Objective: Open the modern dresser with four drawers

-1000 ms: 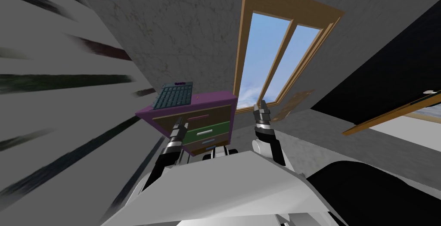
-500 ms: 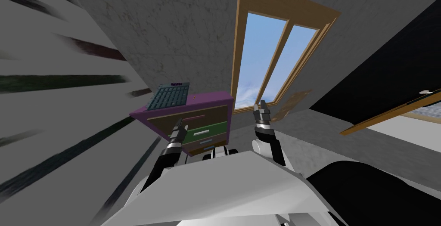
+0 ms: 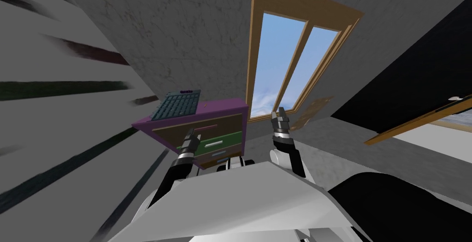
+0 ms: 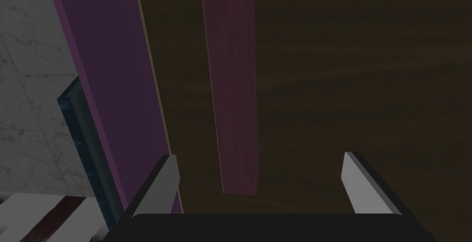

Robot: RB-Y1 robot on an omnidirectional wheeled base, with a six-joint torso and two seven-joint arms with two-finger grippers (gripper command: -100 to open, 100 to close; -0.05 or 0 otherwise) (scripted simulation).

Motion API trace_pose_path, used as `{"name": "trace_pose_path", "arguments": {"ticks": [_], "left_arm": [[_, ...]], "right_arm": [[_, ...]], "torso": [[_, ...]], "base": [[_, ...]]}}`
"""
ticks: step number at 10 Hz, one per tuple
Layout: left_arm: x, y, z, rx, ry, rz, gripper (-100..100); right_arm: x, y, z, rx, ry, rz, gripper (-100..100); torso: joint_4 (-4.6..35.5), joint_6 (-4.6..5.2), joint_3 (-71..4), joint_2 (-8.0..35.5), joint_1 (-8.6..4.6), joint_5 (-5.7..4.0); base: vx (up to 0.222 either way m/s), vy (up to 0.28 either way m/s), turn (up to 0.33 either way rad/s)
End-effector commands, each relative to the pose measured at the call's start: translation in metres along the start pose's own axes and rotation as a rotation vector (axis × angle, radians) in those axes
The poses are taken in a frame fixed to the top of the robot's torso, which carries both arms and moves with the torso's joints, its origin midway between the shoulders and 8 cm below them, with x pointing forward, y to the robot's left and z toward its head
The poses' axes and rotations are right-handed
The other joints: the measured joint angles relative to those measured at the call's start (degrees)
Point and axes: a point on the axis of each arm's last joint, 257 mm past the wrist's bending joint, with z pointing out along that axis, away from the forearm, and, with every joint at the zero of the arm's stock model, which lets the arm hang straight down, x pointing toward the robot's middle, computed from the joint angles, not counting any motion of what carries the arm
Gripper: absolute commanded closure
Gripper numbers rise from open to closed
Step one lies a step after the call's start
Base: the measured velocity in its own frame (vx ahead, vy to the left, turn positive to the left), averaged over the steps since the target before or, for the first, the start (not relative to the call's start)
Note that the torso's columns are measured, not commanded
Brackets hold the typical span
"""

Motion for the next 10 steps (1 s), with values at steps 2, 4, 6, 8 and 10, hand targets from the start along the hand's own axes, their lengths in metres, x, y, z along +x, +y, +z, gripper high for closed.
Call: {"name": "trace_pose_path", "arguments": {"ticks": [2,4,6,8,10], "left_arm": [[0.001,-0.003,-0.004,0.003,0.004,0.0,100],[0.002,-0.007,-0.008,0.007,0.008,0.0,100],[0.003,-0.012,-0.008,0.018,0.009,0.0,100],[0.003,-0.007,-0.012,0.001,0.013,0.001,100],[0.002,-0.018,-0.009,0.017,0.013,0.001,-100]], "right_arm": [[0.0,0.0,0.0,0.0,0.0,0.0,0],[0.0,0.0,0.0,0.0,0.0,0.001,0],[0.0,0.0,0.0,0.0,0.0,0.0,0],[0.0,0.0,0.0,0.0,0.0,0.0,0],[0.0,0.0,0.0,0.0,0.0,0.0,0]], "torso": [[-0.21,0.06,0.32,0.3,-0.03,0.2],[-0.16,0.05,0.2,0.13,0.0,0.15],[-0.13,0.03,0.0,-0.11,-0.03,0.07],[-0.12,0.03,-0.08,-0.16,-0.09,0.02],[-0.17,0.11,0.12,0.01,-0.09,0.1]], "base": [[-0.115,-0.007,0.024],[-0.197,-0.026,0.015],[-0.143,-0.022,0.011],[-0.149,-0.027,0.025],[-0.132,-0.011,0.007]]}}
